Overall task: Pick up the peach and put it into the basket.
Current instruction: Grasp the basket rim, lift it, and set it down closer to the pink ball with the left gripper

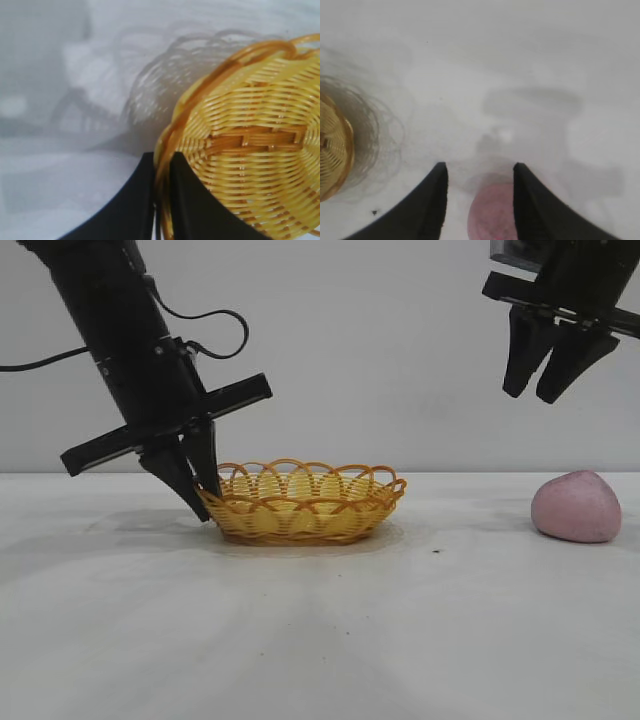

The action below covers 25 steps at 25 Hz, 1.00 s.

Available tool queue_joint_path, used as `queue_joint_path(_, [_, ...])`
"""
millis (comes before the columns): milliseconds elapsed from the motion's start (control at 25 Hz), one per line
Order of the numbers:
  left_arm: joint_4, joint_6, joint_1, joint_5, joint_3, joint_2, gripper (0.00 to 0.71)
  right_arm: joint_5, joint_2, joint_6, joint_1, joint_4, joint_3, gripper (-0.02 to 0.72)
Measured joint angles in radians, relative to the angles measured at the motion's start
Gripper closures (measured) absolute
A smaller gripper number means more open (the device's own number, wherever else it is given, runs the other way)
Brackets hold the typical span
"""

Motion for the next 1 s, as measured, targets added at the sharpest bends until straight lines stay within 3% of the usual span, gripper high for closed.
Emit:
queue_joint_path(40, [-0.002,0.010,0.000,-0.002,0.000,0.000,0.710,0.000,0.000,0.000,0.000,0.000,0.000,0.443])
queue_joint_path(80, [-0.004,0.016,0.000,-0.002,0.000,0.000,0.657,0.000,0.000,0.000,0.000,0.000,0.000,0.443])
queue_joint_path(200, [-0.004,0.021,0.000,0.003,0.002,0.000,0.657,0.000,0.000,0.000,0.000,0.003,0.000,0.443])
queue_joint_path(360, [0.018,0.027,0.000,0.032,0.004,0.000,0.483,0.000,0.000,-0.002,0.000,0.006,0.000,0.443])
queue_joint_path(520, [0.070,0.067,0.000,0.072,0.006,-0.009,0.359,0.000,0.000,-0.002,0.000,0.008,0.000,0.443])
queue_joint_path(720, [0.265,0.074,0.002,0.104,0.006,-0.116,0.369,0.000,0.000,-0.002,0.000,0.008,0.000,0.443])
queue_joint_path(760, [0.304,0.076,0.009,0.117,0.006,-0.141,0.329,0.000,0.000,-0.002,0.000,0.009,0.000,0.443])
queue_joint_path(880, [0.330,0.139,0.052,0.140,0.006,-0.206,0.344,0.000,0.000,-0.003,0.000,0.015,0.000,0.443])
queue_joint_path(1000, [0.335,0.204,0.125,0.142,0.006,-0.217,0.344,0.000,0.000,-0.008,0.000,0.016,0.000,0.443])
